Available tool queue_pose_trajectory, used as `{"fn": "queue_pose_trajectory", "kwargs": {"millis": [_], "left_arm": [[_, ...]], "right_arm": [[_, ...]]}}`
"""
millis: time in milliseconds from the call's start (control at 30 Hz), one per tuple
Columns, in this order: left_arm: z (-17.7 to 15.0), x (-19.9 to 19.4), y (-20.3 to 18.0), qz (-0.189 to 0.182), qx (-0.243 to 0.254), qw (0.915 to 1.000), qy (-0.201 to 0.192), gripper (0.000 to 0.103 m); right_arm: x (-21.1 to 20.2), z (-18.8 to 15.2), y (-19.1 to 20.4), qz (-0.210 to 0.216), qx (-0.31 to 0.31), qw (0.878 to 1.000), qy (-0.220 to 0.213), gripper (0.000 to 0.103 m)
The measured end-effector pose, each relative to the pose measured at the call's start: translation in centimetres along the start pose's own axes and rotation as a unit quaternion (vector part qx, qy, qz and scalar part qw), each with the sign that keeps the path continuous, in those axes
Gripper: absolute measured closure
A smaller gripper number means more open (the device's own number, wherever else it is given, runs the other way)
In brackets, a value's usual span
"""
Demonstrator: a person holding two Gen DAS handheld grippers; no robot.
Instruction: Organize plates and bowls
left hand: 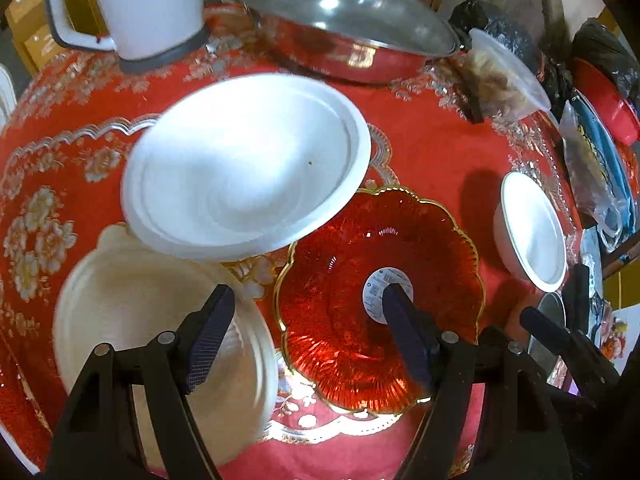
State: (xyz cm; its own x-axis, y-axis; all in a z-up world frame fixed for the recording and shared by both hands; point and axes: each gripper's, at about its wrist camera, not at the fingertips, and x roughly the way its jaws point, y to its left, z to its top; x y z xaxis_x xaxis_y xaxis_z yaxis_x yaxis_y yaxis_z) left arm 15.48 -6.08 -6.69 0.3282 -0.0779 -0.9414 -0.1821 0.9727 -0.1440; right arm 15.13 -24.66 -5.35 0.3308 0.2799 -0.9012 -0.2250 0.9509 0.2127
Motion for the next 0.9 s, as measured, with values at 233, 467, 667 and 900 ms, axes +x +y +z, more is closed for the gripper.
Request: {"fn": "queue_pose_trajectory", "kwargs": {"millis": [233, 467, 667, 900], "left_arm": [[1.2, 1.0, -1.1, -0.009, 0.026, 0.9992, 0.029, 0.027], [2.3, 0.9, -1.7, -0.044, 0.035, 0.9975, 0.043, 0.025], [2.6, 1.9, -1.8, -0.029, 0.044, 0.9971, 0.055, 0.025], [2.8, 3.4, -0.2, -0.041, 0.023, 0.9953, 0.085, 0.025]], "right_arm": [[2.1, 0.9, -0.7, 0.028, 0.007, 0.999, 0.026, 0.033], [3.5, 0.7, -1.2, 0.045, 0.011, 0.998, 0.042, 0.033], [4.0, 0.9, -0.6, 0.053, -0.002, 0.997, 0.047, 0.033], [5.0, 1.3, 0.1, 0.054, -0.015, 0.997, 0.054, 0.057]]}}
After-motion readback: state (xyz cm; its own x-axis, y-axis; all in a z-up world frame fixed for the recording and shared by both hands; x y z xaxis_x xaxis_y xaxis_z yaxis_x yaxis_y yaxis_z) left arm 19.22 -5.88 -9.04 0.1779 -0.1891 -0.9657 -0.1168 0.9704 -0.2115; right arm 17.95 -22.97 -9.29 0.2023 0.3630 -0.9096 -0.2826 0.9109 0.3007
